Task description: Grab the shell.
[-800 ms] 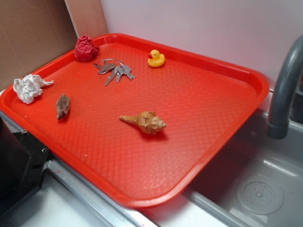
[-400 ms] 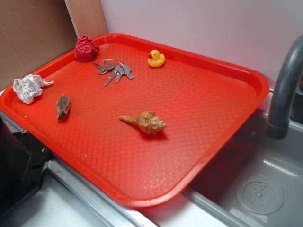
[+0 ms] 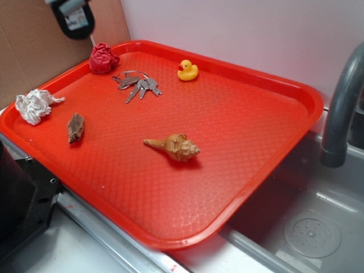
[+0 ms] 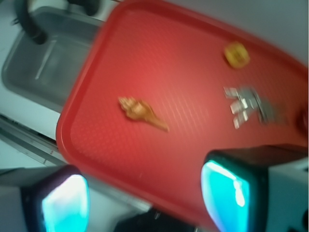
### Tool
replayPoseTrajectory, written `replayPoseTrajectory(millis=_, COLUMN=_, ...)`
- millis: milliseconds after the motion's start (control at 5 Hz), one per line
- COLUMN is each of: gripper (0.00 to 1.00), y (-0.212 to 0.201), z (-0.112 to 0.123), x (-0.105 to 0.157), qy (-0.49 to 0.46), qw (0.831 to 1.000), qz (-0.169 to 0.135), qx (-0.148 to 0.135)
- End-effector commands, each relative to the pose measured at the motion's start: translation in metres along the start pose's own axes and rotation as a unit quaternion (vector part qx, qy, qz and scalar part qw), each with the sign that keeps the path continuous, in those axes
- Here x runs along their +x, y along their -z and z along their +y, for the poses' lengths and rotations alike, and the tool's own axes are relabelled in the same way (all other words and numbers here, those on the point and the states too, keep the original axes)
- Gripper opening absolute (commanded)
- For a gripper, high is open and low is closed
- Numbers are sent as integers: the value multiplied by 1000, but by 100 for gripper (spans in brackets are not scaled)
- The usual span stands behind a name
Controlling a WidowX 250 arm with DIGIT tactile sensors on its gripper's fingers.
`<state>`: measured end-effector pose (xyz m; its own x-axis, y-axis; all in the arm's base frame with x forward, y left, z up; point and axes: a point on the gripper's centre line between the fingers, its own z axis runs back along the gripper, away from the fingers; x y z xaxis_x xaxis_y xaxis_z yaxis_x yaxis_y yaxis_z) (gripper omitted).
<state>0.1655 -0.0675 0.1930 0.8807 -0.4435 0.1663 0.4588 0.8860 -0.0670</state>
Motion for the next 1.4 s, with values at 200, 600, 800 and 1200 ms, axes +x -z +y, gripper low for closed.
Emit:
replayPoseTrajectory(millis=200, gripper=100, y=-6, z=-2, x=3, qy=1, qw=1000, qz=-16, qx=5)
replayPoseTrajectory(millis=600, gripper=100, y=82, z=-9, x=29, qy=144, qw=989, qz=-13, qx=44)
replayPoseTrajectory(millis=800, gripper=100, y=111, z=-10, x=35, qy=172, qw=984, qz=1, qx=49)
replayPoseTrajectory(millis=1200, gripper=100, y=146, z=-12, x=40, qy=200, qw=979, qz=29, qx=23)
